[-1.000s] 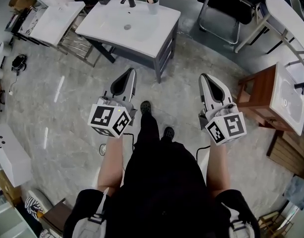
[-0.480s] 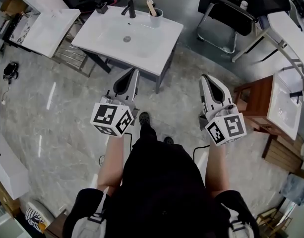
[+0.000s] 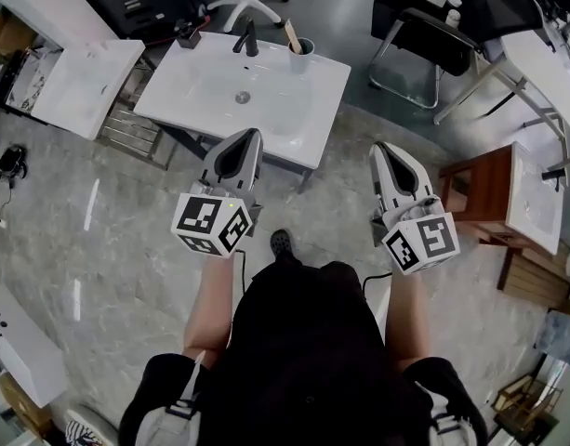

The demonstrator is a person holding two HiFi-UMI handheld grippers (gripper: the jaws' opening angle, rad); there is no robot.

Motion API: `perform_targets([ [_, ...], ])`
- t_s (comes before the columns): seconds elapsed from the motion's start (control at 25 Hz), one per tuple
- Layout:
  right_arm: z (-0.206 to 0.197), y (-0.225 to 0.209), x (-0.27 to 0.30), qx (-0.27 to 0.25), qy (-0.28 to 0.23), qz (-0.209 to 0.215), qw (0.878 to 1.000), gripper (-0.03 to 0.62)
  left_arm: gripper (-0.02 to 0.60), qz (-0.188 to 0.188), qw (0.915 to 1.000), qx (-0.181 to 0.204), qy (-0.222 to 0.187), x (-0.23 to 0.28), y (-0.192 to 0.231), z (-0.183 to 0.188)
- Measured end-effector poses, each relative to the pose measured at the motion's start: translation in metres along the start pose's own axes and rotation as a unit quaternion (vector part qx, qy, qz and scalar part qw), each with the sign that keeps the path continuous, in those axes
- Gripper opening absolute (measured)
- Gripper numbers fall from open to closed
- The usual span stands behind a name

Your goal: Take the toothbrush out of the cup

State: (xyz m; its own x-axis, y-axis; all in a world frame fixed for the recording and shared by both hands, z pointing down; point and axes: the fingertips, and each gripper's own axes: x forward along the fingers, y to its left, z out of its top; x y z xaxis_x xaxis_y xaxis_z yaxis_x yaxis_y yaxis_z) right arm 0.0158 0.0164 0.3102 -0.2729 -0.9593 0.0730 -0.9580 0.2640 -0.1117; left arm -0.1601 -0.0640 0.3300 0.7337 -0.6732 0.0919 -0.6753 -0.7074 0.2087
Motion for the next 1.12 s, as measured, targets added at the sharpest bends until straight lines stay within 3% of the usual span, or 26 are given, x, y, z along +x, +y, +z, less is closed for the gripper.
perform_targets([
  [0.24,-0.007,0.010,0.018,-0.002,0.012,-0.013,1.000,0.031,0.014,-0.019,0.9997,-0.012,0.006,0.010,0.021,-0.004],
  [0.6,-0.012,-0.014,0.029,0.011,0.024,-0.030,0.999,0.031,0.014,-0.037,0.9988,-0.018,0.026,0.043,0.021,-0.012],
  [1.12,0.002,-0.088,0.108,0.028,0.001,0.023,0.999,0.031,0.014,0.004,0.9995,0.009,0.031,0.131,0.037,0.004],
])
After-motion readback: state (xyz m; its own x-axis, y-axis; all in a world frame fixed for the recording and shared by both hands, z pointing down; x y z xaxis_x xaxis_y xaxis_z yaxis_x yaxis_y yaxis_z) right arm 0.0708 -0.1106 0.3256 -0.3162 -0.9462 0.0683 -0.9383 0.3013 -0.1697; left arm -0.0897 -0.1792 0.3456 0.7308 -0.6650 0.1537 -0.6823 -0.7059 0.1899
